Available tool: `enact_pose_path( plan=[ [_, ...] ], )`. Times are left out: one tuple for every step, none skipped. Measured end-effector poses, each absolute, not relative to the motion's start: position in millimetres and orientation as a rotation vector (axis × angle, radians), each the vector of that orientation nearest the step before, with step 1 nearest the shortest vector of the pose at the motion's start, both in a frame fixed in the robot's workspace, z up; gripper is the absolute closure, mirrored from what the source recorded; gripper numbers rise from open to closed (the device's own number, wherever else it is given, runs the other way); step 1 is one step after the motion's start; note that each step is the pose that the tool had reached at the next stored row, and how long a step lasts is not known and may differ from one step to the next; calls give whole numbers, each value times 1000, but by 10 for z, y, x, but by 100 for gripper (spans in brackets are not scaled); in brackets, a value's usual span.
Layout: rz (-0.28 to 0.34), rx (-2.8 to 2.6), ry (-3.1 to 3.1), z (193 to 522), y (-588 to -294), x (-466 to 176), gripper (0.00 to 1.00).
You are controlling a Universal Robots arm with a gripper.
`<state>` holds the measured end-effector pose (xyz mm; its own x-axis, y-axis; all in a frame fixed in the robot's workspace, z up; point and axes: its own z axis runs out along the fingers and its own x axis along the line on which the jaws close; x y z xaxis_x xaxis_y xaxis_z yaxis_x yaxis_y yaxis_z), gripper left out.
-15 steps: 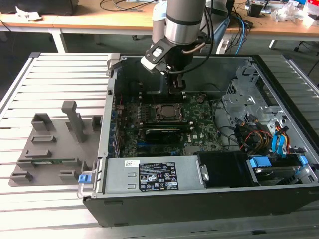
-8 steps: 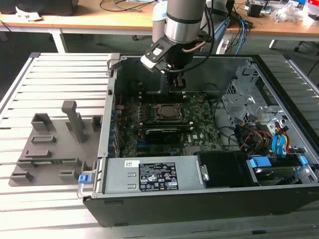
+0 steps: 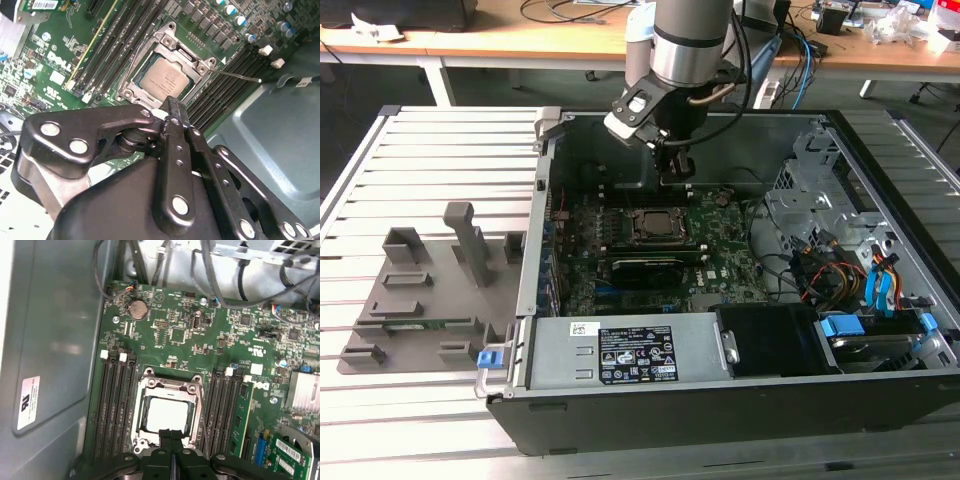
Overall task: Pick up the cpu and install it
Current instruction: 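Install the first cpu locking lever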
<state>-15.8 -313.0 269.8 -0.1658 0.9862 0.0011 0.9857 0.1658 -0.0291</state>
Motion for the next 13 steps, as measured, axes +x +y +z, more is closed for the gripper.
enact_pose_path(
  plan=[
    [34,-1999,-2398,2698,-3130,-159,89],
    [34,-1974,-2419,2698,-3130,-158,89],
    [35,-1929,-2455,2698,-3130,-159,89],
    [35,-1891,-2486,2698,-3130,-158,89],
    [36,-1852,-2515,2698,-3130,-158,89],
    [36,-1820,-2538,2698,-3129,-158,89],
    [36,-1796,-2556,2698,-3130,-158,89],
    [37,-1736,-2598,2698,-3130,-158,89],
    [37,-1692,-2627,2698,-3130,-158,89],
    [38,-1673,-2639,2698,-3130,-158,89],
    [38,-1647,-2656,2698,-3130,-158,89],
    [38,-1607,-2681,2698,-3129,-158,89],
    [39,-1539,-2721,2698,-3130,-158,89]
  ],
)
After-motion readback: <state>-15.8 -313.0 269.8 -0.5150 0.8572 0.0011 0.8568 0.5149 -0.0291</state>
